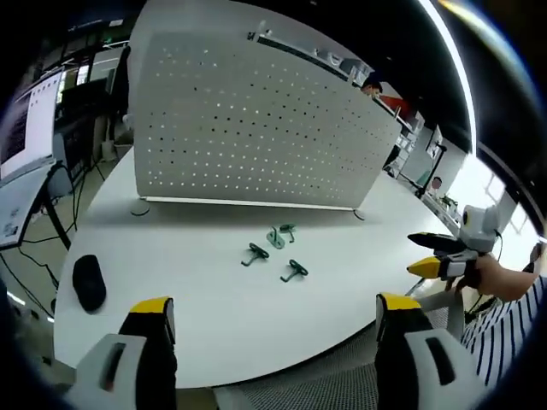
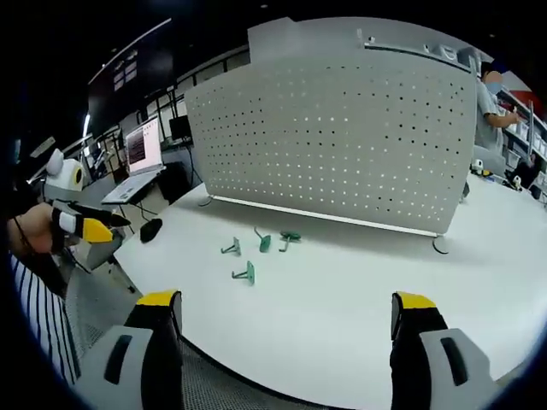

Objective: Insert the hook assembly into the mounting plate slot until the hook locks in place.

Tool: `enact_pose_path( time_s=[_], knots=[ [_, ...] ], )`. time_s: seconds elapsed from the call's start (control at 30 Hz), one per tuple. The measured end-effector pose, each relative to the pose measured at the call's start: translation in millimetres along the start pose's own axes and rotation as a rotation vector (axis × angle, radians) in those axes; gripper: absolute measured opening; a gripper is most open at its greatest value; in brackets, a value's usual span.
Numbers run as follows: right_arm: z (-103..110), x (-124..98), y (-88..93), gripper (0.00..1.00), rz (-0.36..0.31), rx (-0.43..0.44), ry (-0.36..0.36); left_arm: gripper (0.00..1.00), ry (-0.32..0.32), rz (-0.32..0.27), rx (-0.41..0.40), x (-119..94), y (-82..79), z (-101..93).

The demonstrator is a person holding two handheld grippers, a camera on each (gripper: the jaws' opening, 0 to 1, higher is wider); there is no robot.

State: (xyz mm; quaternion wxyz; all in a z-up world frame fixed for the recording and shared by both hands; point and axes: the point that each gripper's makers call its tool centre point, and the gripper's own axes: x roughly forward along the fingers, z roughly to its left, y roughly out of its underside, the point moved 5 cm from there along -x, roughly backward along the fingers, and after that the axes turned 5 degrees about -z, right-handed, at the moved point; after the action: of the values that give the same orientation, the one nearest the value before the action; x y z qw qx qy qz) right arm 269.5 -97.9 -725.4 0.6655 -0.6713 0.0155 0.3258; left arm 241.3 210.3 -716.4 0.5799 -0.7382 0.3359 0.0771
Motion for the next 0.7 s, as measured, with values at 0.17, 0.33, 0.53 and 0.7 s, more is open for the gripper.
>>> enact_pose_path(
  time_s=[0.17, 0.33, 0.53, 0.7],
  knots=[
    [-1.2, -0.5, 0.3, 0.99, 0.004, 0.002, 0.002, 1.0, 0.0, 0.003, -0.004, 0.4, 1.3, -0.8],
    [-1.9, -0.7, 0.6, 0.98, 0.002, 0.003, 0.003, 1.0, -0.002, 0.003, -0.003, 0.3, 1.6, -0.7],
    [-1.0, -1.3, 2.3, 0.98, 0.007, 0.004, 0.002, 1.0, 0.003, 0.012, -0.006, 1.4, 4.3, -1.3],
    [-2.5, -0.7, 2.8, 0.98, 0.009, 0.007, 0.004, 1.0, 0.004, 0.011, -0.006, 2.8, 3.4, -1.9]
  ],
)
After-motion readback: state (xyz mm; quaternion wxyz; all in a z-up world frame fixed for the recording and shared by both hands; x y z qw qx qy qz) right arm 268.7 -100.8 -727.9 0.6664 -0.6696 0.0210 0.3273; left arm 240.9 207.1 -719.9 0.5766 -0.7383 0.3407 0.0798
